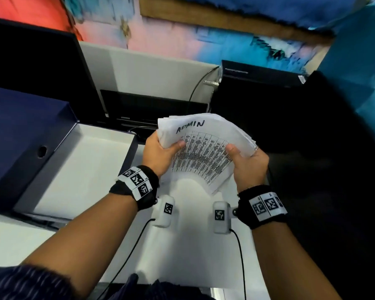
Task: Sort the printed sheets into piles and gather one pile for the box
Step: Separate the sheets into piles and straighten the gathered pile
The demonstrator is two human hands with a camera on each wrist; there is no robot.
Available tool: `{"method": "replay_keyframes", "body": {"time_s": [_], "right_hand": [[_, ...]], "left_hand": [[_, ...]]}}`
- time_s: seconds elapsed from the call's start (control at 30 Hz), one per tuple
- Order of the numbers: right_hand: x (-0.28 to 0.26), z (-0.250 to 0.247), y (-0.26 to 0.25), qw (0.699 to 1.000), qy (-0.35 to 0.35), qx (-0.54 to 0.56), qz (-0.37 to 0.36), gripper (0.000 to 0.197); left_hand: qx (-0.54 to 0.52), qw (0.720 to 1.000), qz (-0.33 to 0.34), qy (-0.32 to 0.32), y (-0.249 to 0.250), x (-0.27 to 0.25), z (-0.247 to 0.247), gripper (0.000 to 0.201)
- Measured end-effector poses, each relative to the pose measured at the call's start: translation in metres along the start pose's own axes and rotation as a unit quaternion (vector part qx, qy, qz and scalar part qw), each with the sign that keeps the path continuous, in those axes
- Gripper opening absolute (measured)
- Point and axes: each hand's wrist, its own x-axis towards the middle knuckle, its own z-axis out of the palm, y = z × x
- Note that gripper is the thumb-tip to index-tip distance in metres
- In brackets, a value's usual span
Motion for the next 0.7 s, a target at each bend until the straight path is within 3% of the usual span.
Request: {"method": "replay_keyframes", "body": {"time_s": [0.07, 0.1, 0.23, 0.4, 0.47, 0.6, 0.7], "right_hand": [[0.002, 0.002, -0.006, 1.000, 0.004, 0.027, -0.006, 0.019], [0.002, 0.002, -0.009, 0.999, 0.004, 0.035, -0.009, 0.022], [0.004, 0.008, -0.022, 0.998, 0.010, 0.035, -0.056, 0.032], [0.015, 0.019, -0.032, 0.990, 0.076, 0.078, -0.090, 0.013], [0.017, 0.017, -0.030, 0.988, 0.093, 0.107, -0.064, 0.022], [0.015, 0.005, -0.007, 0.998, -0.007, 0.060, -0.022, 0.067], [0.013, 0.004, -0.006, 1.000, -0.010, 0.006, -0.015, 0.027]], "left_hand": [[-0.009, 1.000, 0.015, -0.005, 0.005, 0.002, 0.001, 0.028], [-0.016, 1.000, 0.022, -0.013, 0.006, 0.003, 0.001, 0.028], [-0.012, 0.998, 0.010, -0.053, -0.003, 0.008, -0.002, 0.049], [-0.019, 0.998, -0.006, -0.055, -0.005, 0.012, -0.005, 0.049], [0.000, 0.999, -0.006, -0.046, -0.007, 0.014, -0.007, 0.039], [0.021, 0.999, 0.000, -0.037, -0.008, 0.017, -0.008, 0.022], [0.002, 0.999, 0.025, -0.020, 0.003, 0.014, -0.007, 0.012]]}}
